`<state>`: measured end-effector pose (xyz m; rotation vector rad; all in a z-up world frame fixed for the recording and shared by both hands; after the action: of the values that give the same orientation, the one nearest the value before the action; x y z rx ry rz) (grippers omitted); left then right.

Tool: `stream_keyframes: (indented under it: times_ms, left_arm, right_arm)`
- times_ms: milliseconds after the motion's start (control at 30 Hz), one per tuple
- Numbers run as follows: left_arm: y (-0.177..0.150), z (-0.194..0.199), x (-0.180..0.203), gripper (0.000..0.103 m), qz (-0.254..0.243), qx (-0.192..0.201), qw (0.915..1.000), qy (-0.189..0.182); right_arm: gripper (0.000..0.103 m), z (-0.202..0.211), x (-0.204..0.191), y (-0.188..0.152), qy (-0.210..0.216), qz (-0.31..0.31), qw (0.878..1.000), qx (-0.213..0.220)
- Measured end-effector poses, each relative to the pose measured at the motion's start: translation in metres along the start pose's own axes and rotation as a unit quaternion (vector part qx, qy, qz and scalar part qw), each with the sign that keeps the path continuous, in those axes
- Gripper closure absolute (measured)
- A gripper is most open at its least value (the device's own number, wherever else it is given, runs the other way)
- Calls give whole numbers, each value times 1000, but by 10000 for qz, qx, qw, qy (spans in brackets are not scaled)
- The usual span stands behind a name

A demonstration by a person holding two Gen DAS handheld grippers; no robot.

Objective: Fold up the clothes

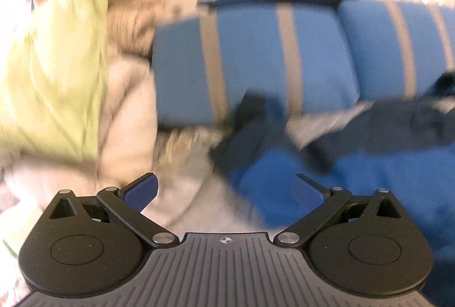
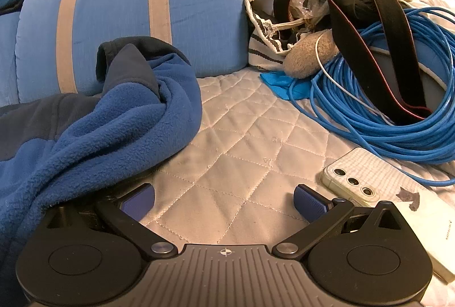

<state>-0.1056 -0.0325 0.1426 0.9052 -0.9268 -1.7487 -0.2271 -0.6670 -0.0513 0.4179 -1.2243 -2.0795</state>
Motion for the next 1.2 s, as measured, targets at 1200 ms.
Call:
stream_keyframes:
  times_ms: [1200]
  left_arm:
    - [-6,33,151,0,517,734,9733,-2111]
  right_arm:
    - [0,1,2,-4,8,-57,9999,137]
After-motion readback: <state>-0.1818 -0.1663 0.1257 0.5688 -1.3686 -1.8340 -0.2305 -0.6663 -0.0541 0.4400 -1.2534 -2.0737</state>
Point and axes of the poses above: each gripper's, at about its wrist camera, not at the fingertips, and z roughly against the way its jaws point, x to its right, y to its top, the point moved 2 cm from there along -z, roughly the way its jaws point, and after that the axes turned 13 degrees about -y, right-handed, at the moved point
